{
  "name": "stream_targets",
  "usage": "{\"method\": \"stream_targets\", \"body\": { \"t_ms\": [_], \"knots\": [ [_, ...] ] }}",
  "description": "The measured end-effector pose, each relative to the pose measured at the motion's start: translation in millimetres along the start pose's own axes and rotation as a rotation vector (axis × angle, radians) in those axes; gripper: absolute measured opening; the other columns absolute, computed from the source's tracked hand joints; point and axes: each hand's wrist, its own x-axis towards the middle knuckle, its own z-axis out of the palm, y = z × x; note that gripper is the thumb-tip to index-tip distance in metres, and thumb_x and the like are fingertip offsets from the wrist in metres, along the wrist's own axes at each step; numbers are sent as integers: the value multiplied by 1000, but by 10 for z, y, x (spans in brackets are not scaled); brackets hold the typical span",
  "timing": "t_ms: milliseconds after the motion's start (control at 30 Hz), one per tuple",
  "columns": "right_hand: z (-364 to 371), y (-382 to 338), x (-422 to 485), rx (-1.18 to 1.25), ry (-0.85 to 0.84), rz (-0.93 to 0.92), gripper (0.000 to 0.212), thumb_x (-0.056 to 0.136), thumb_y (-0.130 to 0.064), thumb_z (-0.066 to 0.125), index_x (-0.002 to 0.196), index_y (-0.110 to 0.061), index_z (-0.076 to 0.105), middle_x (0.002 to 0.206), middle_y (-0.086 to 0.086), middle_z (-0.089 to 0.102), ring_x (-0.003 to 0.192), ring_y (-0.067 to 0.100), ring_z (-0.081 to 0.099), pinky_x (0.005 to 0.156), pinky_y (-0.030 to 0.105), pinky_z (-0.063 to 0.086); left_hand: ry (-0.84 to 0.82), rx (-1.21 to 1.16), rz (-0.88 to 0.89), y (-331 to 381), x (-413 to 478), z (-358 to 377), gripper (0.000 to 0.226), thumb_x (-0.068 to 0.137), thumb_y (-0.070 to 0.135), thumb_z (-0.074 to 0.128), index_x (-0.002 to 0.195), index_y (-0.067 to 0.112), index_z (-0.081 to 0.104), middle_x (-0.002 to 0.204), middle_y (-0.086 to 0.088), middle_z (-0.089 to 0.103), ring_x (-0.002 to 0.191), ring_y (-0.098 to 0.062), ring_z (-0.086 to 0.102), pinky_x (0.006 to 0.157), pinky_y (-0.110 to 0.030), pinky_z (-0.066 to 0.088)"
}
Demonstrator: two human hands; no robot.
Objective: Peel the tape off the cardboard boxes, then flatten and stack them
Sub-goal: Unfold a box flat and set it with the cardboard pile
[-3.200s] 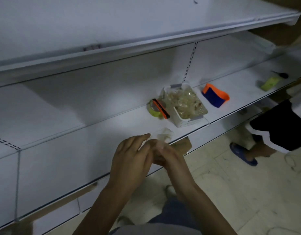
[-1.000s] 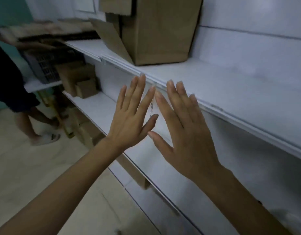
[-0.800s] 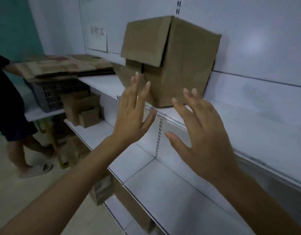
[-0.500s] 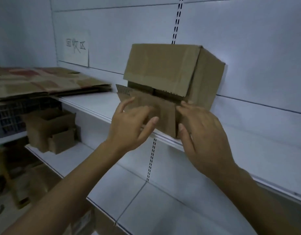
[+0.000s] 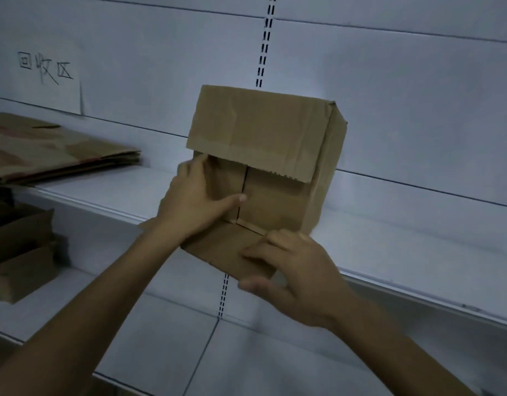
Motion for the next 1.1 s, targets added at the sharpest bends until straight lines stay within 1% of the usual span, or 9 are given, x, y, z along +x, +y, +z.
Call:
{"method": "stream_targets", "body": {
  "t_ms": [67,167,267,467,567,633,733,867,1100],
  "knots": [
    [-10,-36,112,-27,-70,49,58,91,-64,29,96,-21,69,87,-6,63,77,11,55,64,24,38,45,41,-66,26,137,80,126,50,80,67,147,23,12,153,-7,21,136,-31,31,102,-57,37],
    [56,-99,208,-195,-114,45,53,89,-59,31,86,-21,68,84,-5,61,75,13,56,55,24,35,22,92,-131,95,253,234,145,45,82,67,149,19,-12,159,-5,-3,144,-32,13,109,-61,23],
    [123,-129,207,-277,-48,61,45,87,-52,38,73,-19,64,75,-3,59,65,13,54,45,21,22,57,122,-123,15,238,350,138,54,75,70,149,16,-11,159,-8,-1,141,-35,19,106,-58,30],
    [223,25,302,-436,95,58,24,76,-37,62,69,-14,62,77,4,61,65,20,57,50,22,29,64,131,45,22,175,217,99,73,57,50,150,23,-2,154,-13,21,131,-36,32,96,-47,38],
    [190,190,481,-549,47,-23,29,83,-37,51,83,-12,67,94,11,64,91,29,60,77,36,39,148,130,213,157,97,60,81,80,50,32,152,22,8,140,-12,47,111,-29,52,83,-37,45],
    [123,316,594,-652,-2,-45,44,89,-43,39,96,-13,70,112,14,65,113,31,57,101,41,28,286,178,281,233,56,-35,64,88,39,30,150,22,23,106,-11,64,82,-25,57,64,-31,37],
    [-5,491,665,-771,-2,-45,53,92,-50,32,95,-14,71,100,12,68,107,30,59,112,47,18,364,231,329,289,31,-159,46,98,31,32,143,25,37,74,-9,63,65,-31,56,54,-32,35],
    [-184,711,550,-792,227,-202,41,96,-38,42,76,-11,65,74,8,60,74,25,54,87,39,40,369,239,372,410,-20,-264,40,96,35,28,128,19,47,70,-12,63,60,-36,57,52,-36,44],
    [-410,711,-22,-815,601,-232,44,94,-39,54,60,-11,53,59,5,51,58,20,45,61,31,27,334,266,541,851,-92,-179,30,96,26,40,122,22,55,57,5,41,45,-26,40,51,-26,28]
  ]
}}
